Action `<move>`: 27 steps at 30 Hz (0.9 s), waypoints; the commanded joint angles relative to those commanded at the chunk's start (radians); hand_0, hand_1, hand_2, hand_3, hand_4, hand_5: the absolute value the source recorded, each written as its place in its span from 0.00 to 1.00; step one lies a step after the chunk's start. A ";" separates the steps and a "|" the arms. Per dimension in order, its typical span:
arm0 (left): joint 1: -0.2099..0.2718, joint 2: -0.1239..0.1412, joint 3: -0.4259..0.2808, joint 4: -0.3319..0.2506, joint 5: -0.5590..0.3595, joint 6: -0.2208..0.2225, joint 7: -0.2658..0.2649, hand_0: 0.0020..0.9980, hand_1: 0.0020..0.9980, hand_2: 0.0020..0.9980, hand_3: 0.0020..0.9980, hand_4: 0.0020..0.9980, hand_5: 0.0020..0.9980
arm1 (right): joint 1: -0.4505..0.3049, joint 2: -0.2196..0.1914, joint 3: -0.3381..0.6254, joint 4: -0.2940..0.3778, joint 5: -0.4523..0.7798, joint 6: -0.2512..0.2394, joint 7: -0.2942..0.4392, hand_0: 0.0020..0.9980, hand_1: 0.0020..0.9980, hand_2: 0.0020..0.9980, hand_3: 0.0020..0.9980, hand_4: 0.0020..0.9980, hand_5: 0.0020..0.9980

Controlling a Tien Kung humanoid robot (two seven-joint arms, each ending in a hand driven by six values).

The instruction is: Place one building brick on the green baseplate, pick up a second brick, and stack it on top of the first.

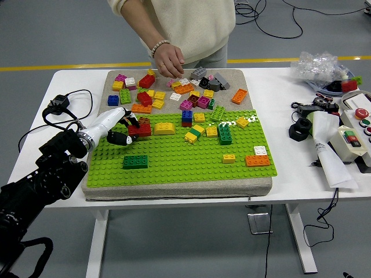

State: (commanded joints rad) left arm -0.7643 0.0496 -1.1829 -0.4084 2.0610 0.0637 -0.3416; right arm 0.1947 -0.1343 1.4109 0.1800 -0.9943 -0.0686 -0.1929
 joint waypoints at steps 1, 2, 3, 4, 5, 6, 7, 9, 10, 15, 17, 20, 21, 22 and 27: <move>0.001 0.001 -0.001 -0.004 0.001 -0.001 0.000 0.62 0.55 0.50 0.48 0.53 0.00 | 0.000 0.000 0.001 0.000 0.000 0.000 0.000 0.79 0.74 0.78 0.75 0.92 0.64; 0.004 0.006 -0.003 -0.013 0.003 -0.003 0.001 0.62 0.55 0.50 0.48 0.53 0.00 | -0.001 -0.001 0.003 0.000 -0.001 0.001 0.000 0.79 0.74 0.78 0.75 0.92 0.64; 0.006 0.009 -0.005 -0.019 0.004 -0.004 0.001 0.62 0.55 0.50 0.48 0.53 0.00 | -0.002 -0.001 0.004 0.000 -0.001 0.001 0.000 0.79 0.74 0.78 0.75 0.92 0.64; 0.008 0.011 -0.006 -0.024 0.005 -0.005 0.002 0.62 0.54 0.50 0.48 0.53 0.00 | -0.002 -0.002 0.005 0.000 -0.001 0.002 0.000 0.79 0.73 0.78 0.75 0.92 0.64; 0.010 0.015 -0.007 -0.031 0.006 -0.006 0.002 0.62 0.54 0.50 0.48 0.53 0.00 | -0.002 -0.002 0.005 0.000 -0.001 0.002 0.001 0.79 0.73 0.78 0.75 0.92 0.64; 0.011 0.016 -0.008 -0.034 0.006 -0.007 0.002 0.62 0.54 0.50 0.48 0.53 0.00 | -0.002 -0.002 0.005 0.000 -0.001 0.002 0.001 0.79 0.73 0.78 0.75 0.92 0.64; 0.014 0.019 -0.009 -0.040 0.007 -0.008 0.003 0.62 0.54 0.50 0.48 0.53 0.00 | -0.001 -0.002 0.006 0.000 -0.001 0.001 0.002 0.79 0.73 0.78 0.75 0.92 0.64; 0.021 0.025 -0.011 -0.057 0.010 -0.011 0.004 0.62 0.54 0.50 0.48 0.53 0.00 | -0.001 -0.003 0.007 0.000 0.000 0.000 0.003 0.79 0.73 0.78 0.75 0.92 0.64; 0.022 0.025 -0.011 -0.059 0.010 -0.011 0.004 0.62 0.54 0.50 0.48 0.54 0.00 | 0.000 -0.003 0.007 0.000 0.000 0.000 0.003 0.79 0.74 0.78 0.75 0.92 0.64; 0.041 0.038 -0.011 -0.105 0.014 -0.018 0.008 0.62 0.54 0.50 0.48 0.54 0.00 | -0.002 -0.006 0.013 0.000 0.000 0.003 0.003 0.79 0.74 0.78 0.75 0.92 0.64; 0.047 0.042 -0.013 -0.120 0.017 -0.020 0.010 0.62 0.54 0.50 0.48 0.54 0.00 | -0.002 -0.006 0.015 0.000 0.000 0.004 0.003 0.79 0.73 0.78 0.74 0.92 0.64; 0.052 0.045 -0.015 -0.129 0.018 -0.020 0.010 0.62 0.54 0.50 0.48 0.54 0.00 | -0.002 -0.006 0.016 0.000 0.000 0.004 0.004 0.79 0.73 0.78 0.74 0.92 0.64; 0.052 0.045 -0.015 -0.129 0.018 -0.020 0.010 0.62 0.54 0.50 0.48 0.54 0.00 | -0.002 -0.006 0.016 0.000 0.000 0.004 0.004 0.79 0.73 0.78 0.74 0.92 0.64; 0.053 0.045 -0.015 -0.129 0.019 -0.021 0.010 0.62 0.54 0.50 0.48 0.54 0.00 | -0.002 -0.006 0.015 0.000 0.000 0.004 0.005 0.79 0.74 0.78 0.74 0.92 0.64; 0.056 0.044 -0.013 -0.129 0.020 -0.021 0.011 0.62 0.54 0.50 0.48 0.54 0.00 | -0.003 -0.006 0.014 0.000 -0.001 0.003 0.004 0.79 0.74 0.78 0.74 0.92 0.64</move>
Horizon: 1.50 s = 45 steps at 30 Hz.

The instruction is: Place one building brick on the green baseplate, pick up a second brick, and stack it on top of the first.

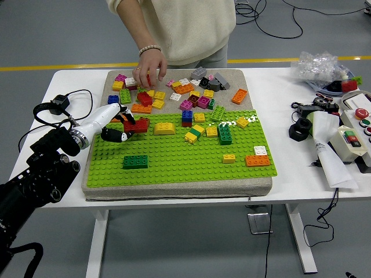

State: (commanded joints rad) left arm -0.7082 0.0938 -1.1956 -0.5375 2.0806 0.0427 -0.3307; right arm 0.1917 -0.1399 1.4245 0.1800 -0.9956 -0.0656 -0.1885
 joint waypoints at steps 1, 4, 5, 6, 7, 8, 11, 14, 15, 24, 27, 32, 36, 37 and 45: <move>0.000 0.000 0.001 0.000 0.000 0.000 0.000 0.62 0.54 0.50 0.48 0.53 0.00 | 0.000 0.000 0.000 0.000 -0.001 0.000 -0.001 0.79 0.73 0.78 0.74 0.92 0.64; 0.003 0.002 0.004 -0.003 0.000 -0.001 0.001 0.62 0.54 0.50 0.48 0.53 0.00 | -0.002 -0.001 -0.001 0.000 -0.004 0.002 -0.002 0.79 0.73 0.78 0.74 0.92 0.64; 0.003 0.002 0.005 -0.004 0.000 -0.001 0.001 0.62 0.54 0.50 0.48 0.53 0.00 | -0.002 -0.001 -0.001 0.000 -0.004 0.002 -0.002 0.79 0.73 0.78 0.74 0.92 0.64; 0.005 0.004 0.006 -0.006 0.000 -0.001 0.001 0.62 0.54 0.50 0.48 0.53 0.00 | -0.002 -0.001 -0.001 0.000 -0.005 0.003 -0.002 0.79 0.73 0.78 0.74 0.92 0.64; 0.005 0.004 0.007 -0.007 0.000 -0.001 0.001 0.61 0.54 0.50 0.48 0.53 0.00 | -0.002 -0.001 -0.002 0.000 -0.006 0.003 -0.002 0.79 0.73 0.78 0.74 0.92 0.64; 0.008 0.006 0.008 -0.011 0.000 -0.001 0.001 0.61 0.54 0.50 0.48 0.53 0.00 | -0.001 -0.002 -0.002 0.000 -0.007 0.004 -0.003 0.79 0.73 0.78 0.74 0.92 0.64; 0.015 0.009 0.008 -0.021 0.001 -0.002 0.002 0.61 0.54 0.50 0.48 0.53 0.00 | 0.000 -0.002 -0.003 0.000 -0.010 0.005 -0.003 0.79 0.73 0.78 0.74 0.92 0.64; 0.022 0.013 0.010 -0.030 0.002 -0.003 0.002 0.61 0.54 0.50 0.48 0.53 0.00 | -0.001 -0.003 -0.003 0.000 -0.011 0.006 -0.003 0.79 0.73 0.78 0.75 0.92 0.64; 0.024 0.014 0.011 -0.033 0.003 -0.003 0.002 0.61 0.54 0.50 0.48 0.53 0.00 | -0.001 -0.003 -0.003 0.000 -0.011 0.006 -0.002 0.79 0.73 0.78 0.75 0.92 0.64; 0.054 0.019 0.008 -0.071 0.007 -0.009 0.006 0.61 0.54 0.50 0.48 0.53 0.00 | -0.013 0.000 0.006 0.000 -0.002 0.004 0.002 0.79 0.74 0.78 0.75 0.92 0.64; 0.061 0.021 0.006 -0.081 0.010 -0.010 0.007 0.61 0.54 0.50 0.48 0.53 0.00 | -0.012 -0.001 0.007 0.000 -0.002 0.003 0.003 0.79 0.73 0.78 0.75 0.92 0.64; 0.065 0.025 0.003 -0.095 0.013 -0.012 0.008 0.61 0.54 0.50 0.48 0.53 0.00 | -0.008 -0.005 0.009 0.000 -0.002 0.004 0.002 0.79 0.73 0.78 0.75 0.92 0.63; 0.071 0.028 0.004 -0.104 0.017 -0.014 0.009 0.61 0.54 0.50 0.48 0.53 0.00 | -0.009 -0.006 0.012 0.000 0.000 0.007 0.003 0.79 0.73 0.78 0.75 0.92 0.63; 0.073 0.028 0.003 -0.105 0.017 -0.014 0.010 0.61 0.54 0.50 0.48 0.53 0.00 | -0.009 -0.005 0.012 0.000 0.001 0.008 0.004 0.79 0.73 0.78 0.75 0.92 0.63; 0.079 0.032 -0.001 -0.117 0.020 -0.016 0.012 0.61 0.54 0.50 0.48 0.53 0.00 | -0.004 -0.006 0.016 0.000 0.004 0.007 0.006 0.79 0.73 0.78 0.75 0.92 0.64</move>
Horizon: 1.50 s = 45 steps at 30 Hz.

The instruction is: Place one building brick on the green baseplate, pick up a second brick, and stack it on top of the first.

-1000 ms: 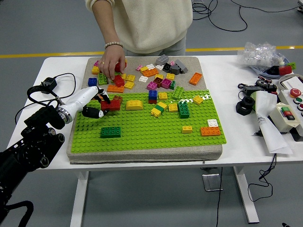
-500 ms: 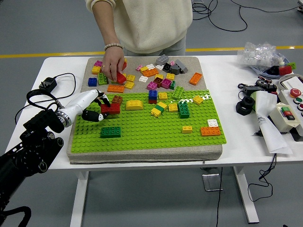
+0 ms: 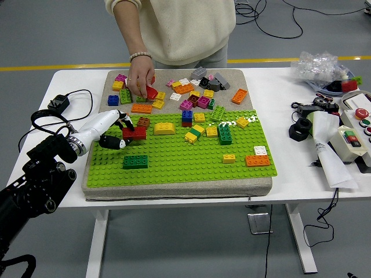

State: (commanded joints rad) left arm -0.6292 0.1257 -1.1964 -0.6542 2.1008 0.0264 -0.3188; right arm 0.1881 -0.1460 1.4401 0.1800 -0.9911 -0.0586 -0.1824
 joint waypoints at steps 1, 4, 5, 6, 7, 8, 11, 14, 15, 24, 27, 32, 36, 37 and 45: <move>0.002 0.001 0.000 -0.002 0.001 0.000 0.000 0.61 0.54 0.50 0.48 0.53 0.00 | 0.001 -0.001 0.000 0.000 0.000 -0.001 0.000 0.79 0.73 0.78 0.75 0.92 0.64; 0.007 0.003 -0.001 -0.007 0.002 -0.001 0.001 0.61 0.54 0.50 0.48 0.53 0.00 | 0.001 -0.001 0.001 0.000 0.001 -0.002 0.001 0.79 0.73 0.78 0.75 0.92 0.64; 0.009 0.004 -0.001 -0.010 0.002 -0.002 0.001 0.61 0.54 0.50 0.48 0.53 0.00 | 0.001 -0.001 0.001 0.000 0.001 -0.002 0.001 0.79 0.73 0.78 0.75 0.92 0.64; 0.011 0.004 -0.002 -0.013 0.003 -0.002 0.001 0.61 0.54 0.50 0.48 0.53 0.00 | 0.000 0.000 0.001 0.000 0.001 -0.002 0.001 0.79 0.73 0.78 0.75 0.92 0.64; 0.013 0.005 -0.003 -0.017 0.003 -0.003 0.002 0.61 0.54 0.50 0.48 0.53 0.00 | 0.000 0.000 0.002 0.000 0.001 -0.001 0.001 0.79 0.73 0.78 0.75 0.92 0.64; 0.014 0.005 -0.003 -0.018 0.004 -0.004 0.002 0.61 0.54 0.50 0.48 0.53 0.00 | -0.001 0.000 0.002 0.000 0.001 -0.001 0.002 0.79 0.73 0.78 0.75 0.92 0.64; 0.019 0.006 -0.005 -0.024 0.006 -0.006 0.003 0.61 0.54 0.50 0.48 0.54 0.00 | 0.000 0.000 0.002 0.000 0.001 -0.002 0.002 0.79 0.73 0.78 0.75 0.92 0.64; 0.022 0.007 -0.004 -0.027 0.007 -0.007 0.004 0.61 0.54 0.50 0.48 0.54 0.00 | 0.000 -0.001 0.003 0.000 0.000 -0.003 0.001 0.79 0.73 0.78 0.75 0.92 0.64; 0.024 0.008 -0.004 -0.028 0.008 -0.007 0.004 0.61 0.54 0.50 0.48 0.54 0.00 | -0.001 -0.001 0.004 0.000 -0.001 -0.003 0.001 0.79 0.73 0.78 0.75 0.92 0.64; 0.033 0.016 0.002 -0.039 0.012 -0.009 0.004 0.61 0.54 0.50 0.48 0.54 0.00 | 0.000 -0.002 0.008 0.000 -0.006 -0.003 -0.001 0.79 0.74 0.78 0.75 0.92 0.64; 0.037 0.019 0.003 -0.045 0.013 -0.010 0.005 0.61 0.54 0.50 0.48 0.54 0.00 | -0.001 -0.002 0.008 0.000 -0.007 -0.003 -0.002 0.79 0.74 0.78 0.75 0.92 0.64; 0.052 0.026 0.007 -0.066 0.015 -0.015 0.007 0.61 0.54 0.50 0.48 0.54 0.00 | -0.002 -0.002 0.008 0.000 -0.009 -0.003 -0.003 0.79 0.74 0.78 0.75 0.92 0.64; 0.064 0.029 0.008 -0.081 0.019 -0.017 0.009 0.61 0.53 0.50 0.48 0.54 0.00 | -0.002 -0.002 0.007 0.000 -0.009 -0.004 -0.002 0.79 0.73 0.78 0.75 0.92 0.64; 0.068 0.030 0.008 -0.085 0.019 -0.018 0.009 0.61 0.53 0.50 0.48 0.54 0.00 | -0.002 -0.002 0.006 0.000 -0.009 -0.004 -0.002 0.79 0.73 0.78 0.75 0.92 0.64; 0.088 0.036 0.014 -0.106 0.026 -0.023 0.012 0.61 0.53 0.50 0.48 0.54 0.00 | -0.002 -0.002 0.006 0.000 -0.010 -0.003 -0.002 0.79 0.74 0.78 0.75 0.92 0.64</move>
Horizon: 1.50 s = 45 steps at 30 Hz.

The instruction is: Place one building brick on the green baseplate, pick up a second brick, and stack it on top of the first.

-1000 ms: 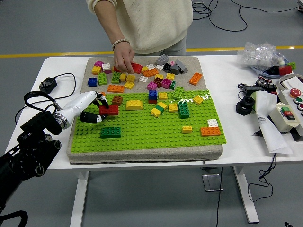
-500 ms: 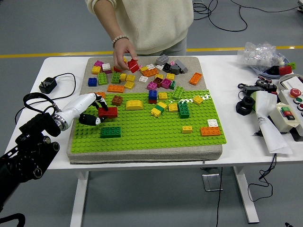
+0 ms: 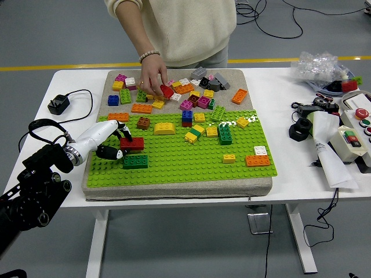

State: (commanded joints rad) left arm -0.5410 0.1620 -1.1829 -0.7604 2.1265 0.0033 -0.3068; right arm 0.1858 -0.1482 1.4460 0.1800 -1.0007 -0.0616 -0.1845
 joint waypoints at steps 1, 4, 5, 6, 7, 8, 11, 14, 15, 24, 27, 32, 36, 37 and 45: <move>0.001 0.001 0.001 -0.001 0.001 0.000 0.000 0.61 0.53 0.50 0.48 0.54 0.00 | 0.000 0.000 0.000 0.000 0.000 0.000 0.000 0.79 0.74 0.78 0.75 0.92 0.64; 0.005 0.002 0.004 -0.004 0.004 -0.001 0.001 0.61 0.53 0.50 0.48 0.55 0.00 | 0.000 0.000 -0.002 0.000 -0.001 0.001 0.000 0.79 0.74 0.78 0.75 0.92 0.64; 0.006 0.002 0.006 -0.004 0.004 -0.001 0.001 0.61 0.53 0.50 0.48 0.55 0.00 | 0.000 -0.001 -0.002 0.000 -0.001 0.001 0.000 0.79 0.74 0.78 0.75 0.92 0.64; 0.006 0.002 0.006 -0.005 0.004 -0.001 0.001 0.61 0.53 0.50 0.48 0.55 0.00 | 0.000 -0.001 -0.002 0.000 -0.001 0.001 0.000 0.79 0.74 0.78 0.75 0.92 0.64; 0.008 0.003 0.007 -0.007 0.005 -0.002 0.001 0.61 0.53 0.50 0.48 0.55 0.00 | 0.001 -0.001 -0.003 0.000 -0.001 0.001 0.001 0.79 0.74 0.78 0.75 0.92 0.64; 0.008 0.003 0.008 -0.007 0.005 -0.002 0.001 0.61 0.53 0.50 0.48 0.55 0.00 | 0.001 -0.001 -0.003 0.000 -0.001 0.001 0.001 0.79 0.74 0.78 0.74 0.92 0.64; 0.011 0.004 0.012 -0.016 0.006 -0.005 0.002 0.61 0.53 0.50 0.48 0.55 0.00 | 0.001 -0.001 -0.003 0.000 -0.001 0.000 0.001 0.79 0.74 0.78 0.74 0.92 0.64; 0.013 0.005 0.014 -0.023 0.007 -0.008 0.003 0.62 0.54 0.51 0.49 0.56 0.00 | 0.000 -0.001 -0.001 0.000 -0.001 0.000 0.001 0.79 0.74 0.78 0.74 0.92 0.64; 0.014 0.005 0.014 -0.025 0.007 -0.009 0.003 0.62 0.54 0.51 0.49 0.56 0.00 | -0.001 -0.001 -0.001 0.000 -0.001 0.000 0.002 0.79 0.74 0.78 0.74 0.92 0.64; 0.017 0.007 0.015 -0.036 0.012 -0.018 0.004 0.62 0.54 0.51 0.49 0.57 0.00 | 0.000 -0.001 0.001 0.000 0.002 -0.001 0.003 0.79 0.74 0.78 0.74 0.92 0.64; 0.014 0.009 0.015 -0.036 0.011 -0.018 0.003 0.62 0.54 0.51 0.49 0.58 0.00 | 0.002 -0.001 0.001 0.000 0.003 -0.001 0.003 0.79 0.74 0.78 0.74 0.92 0.64; 0.011 0.008 0.013 -0.040 0.006 -0.019 0.003 0.62 0.54 0.51 0.49 0.58 0.00 | 0.003 -0.001 0.002 0.000 0.003 -0.003 0.003 0.79 0.74 0.78 0.74 0.92 0.64; 0.013 0.008 0.017 -0.049 0.003 -0.023 0.004 0.62 0.54 0.51 0.49 0.58 0.00 | 0.003 -0.001 0.003 0.000 0.003 -0.004 0.003 0.79 0.74 0.78 0.74 0.92 0.64; 0.013 0.008 0.018 -0.050 0.003 -0.024 0.004 0.62 0.54 0.51 0.49 0.58 0.00 | 0.003 -0.001 0.003 0.000 0.003 -0.004 0.003 0.79 0.74 0.78 0.74 0.92 0.64; 0.022 0.006 0.016 -0.066 0.006 -0.032 0.009 0.63 0.54 0.51 0.49 0.60 0.00 | 0.001 -0.003 0.004 0.000 0.003 -0.003 0.004 0.79 0.74 0.78 0.74 0.92 0.64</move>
State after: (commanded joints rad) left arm -0.5185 0.1677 -1.1669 -0.8260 2.1320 -0.0290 -0.2978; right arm 0.1872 -0.1507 1.4501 0.1800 -0.9976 -0.0649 -0.1809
